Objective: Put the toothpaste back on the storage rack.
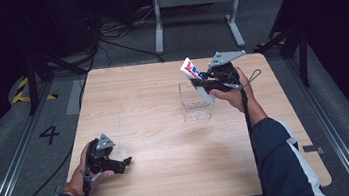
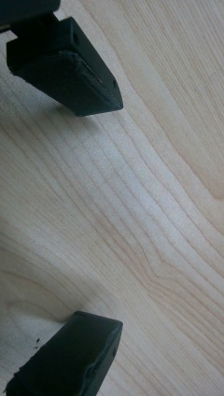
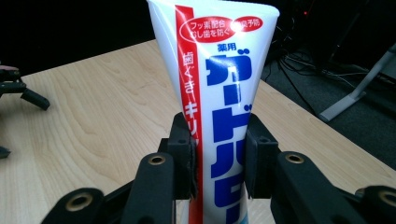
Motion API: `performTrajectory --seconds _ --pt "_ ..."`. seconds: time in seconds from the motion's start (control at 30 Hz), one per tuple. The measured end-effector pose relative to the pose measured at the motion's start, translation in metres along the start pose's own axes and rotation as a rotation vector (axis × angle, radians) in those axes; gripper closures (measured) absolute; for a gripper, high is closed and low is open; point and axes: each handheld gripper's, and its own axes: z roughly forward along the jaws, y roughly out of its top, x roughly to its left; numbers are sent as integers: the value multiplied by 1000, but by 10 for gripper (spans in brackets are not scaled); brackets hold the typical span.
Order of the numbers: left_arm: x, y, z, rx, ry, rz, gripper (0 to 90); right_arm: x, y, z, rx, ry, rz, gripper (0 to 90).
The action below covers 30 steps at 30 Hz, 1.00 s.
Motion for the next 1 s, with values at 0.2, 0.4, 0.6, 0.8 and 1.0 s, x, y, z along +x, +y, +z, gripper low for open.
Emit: performTrajectory --seconds 0.2,0.4,0.6,0.8,1.0 --pt "0 0 0 0 0 0 3 -9 -1 7 -24 2 21 698" --pt "0 0 0 -6 2 -1 3 -17 -5 16 -46 1 33 695" --pt "-1 -1 0 -7 3 -13 6 -22 -11 24 -43 7 42 694" --pt "-1 -1 0 -7 6 -13 6 -24 -17 32 -48 14 48 693" --pt "-1 -1 0 -6 12 -12 6 -27 -26 37 -59 2 52 692"
